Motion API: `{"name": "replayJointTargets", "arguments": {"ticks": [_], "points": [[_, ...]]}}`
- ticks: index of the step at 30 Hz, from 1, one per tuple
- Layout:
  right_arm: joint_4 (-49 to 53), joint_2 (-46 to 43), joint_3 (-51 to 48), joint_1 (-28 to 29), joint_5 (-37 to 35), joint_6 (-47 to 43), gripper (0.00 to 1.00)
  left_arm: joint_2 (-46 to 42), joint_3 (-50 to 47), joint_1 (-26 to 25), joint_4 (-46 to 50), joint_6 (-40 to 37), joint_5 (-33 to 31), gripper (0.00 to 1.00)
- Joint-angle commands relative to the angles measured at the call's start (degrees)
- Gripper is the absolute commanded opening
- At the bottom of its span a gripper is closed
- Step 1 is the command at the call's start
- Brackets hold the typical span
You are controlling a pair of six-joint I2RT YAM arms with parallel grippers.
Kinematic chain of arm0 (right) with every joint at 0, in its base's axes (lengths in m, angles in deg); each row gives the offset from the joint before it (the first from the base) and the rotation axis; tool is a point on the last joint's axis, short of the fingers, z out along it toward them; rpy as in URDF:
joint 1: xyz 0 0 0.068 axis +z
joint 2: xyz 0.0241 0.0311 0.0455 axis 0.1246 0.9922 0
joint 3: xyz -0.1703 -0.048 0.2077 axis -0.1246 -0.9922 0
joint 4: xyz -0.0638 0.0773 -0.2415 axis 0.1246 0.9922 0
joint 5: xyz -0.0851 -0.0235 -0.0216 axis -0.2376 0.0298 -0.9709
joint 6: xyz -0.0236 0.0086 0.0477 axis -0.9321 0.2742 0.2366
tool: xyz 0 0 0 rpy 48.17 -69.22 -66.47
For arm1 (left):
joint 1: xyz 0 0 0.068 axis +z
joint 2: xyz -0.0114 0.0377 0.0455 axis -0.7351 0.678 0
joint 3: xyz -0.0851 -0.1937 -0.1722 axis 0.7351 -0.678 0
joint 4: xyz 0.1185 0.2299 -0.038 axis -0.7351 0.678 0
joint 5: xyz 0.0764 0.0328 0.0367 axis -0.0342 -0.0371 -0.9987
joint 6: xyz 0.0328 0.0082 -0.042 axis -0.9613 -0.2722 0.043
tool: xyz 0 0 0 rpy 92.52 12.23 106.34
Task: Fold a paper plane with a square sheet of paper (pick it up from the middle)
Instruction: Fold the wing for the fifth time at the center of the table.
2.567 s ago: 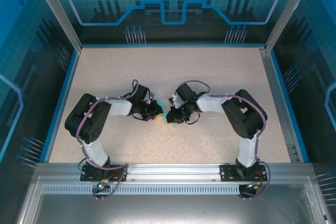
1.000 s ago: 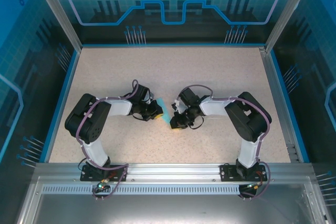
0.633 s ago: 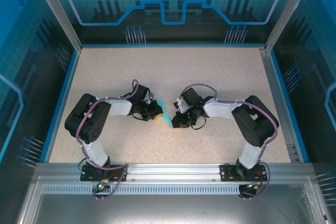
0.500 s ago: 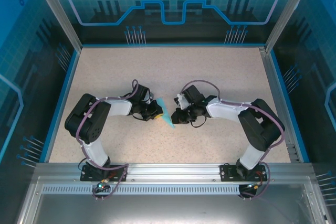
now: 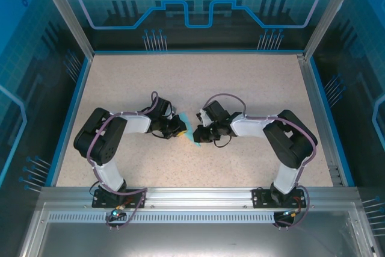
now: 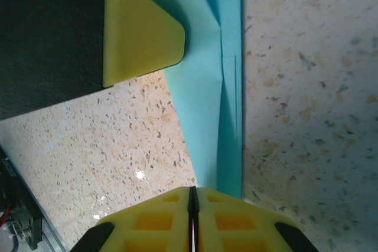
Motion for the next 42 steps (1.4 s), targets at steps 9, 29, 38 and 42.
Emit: {"name": "replayJointTargets", "arguments": {"ticks": [9, 29, 38, 42], "points": [[2.55, 4.54, 0.53, 2.0, 2.06, -0.1, 0.1, -1.91, -2.5, 0.3, 1.64, -1.23, -3.16, 0.11], [7.82, 2.26, -6.62, 1.57, 1.66, -1.85, 0.06, 0.66, -1.77, 0.51, 5.53, -0.79, -7.21, 0.1], [5.28, -1.69, -11.05, -0.37, 1.92, -2.21, 0.05, 0.78, -1.51, 0.66, 5.8, -1.04, -7.14, 0.1], [4.93, -4.22, -10.69, -0.42, 2.23, -2.95, 0.05, 0.86, -1.36, 0.66, 5.61, -1.25, -6.46, 0.1]]}}
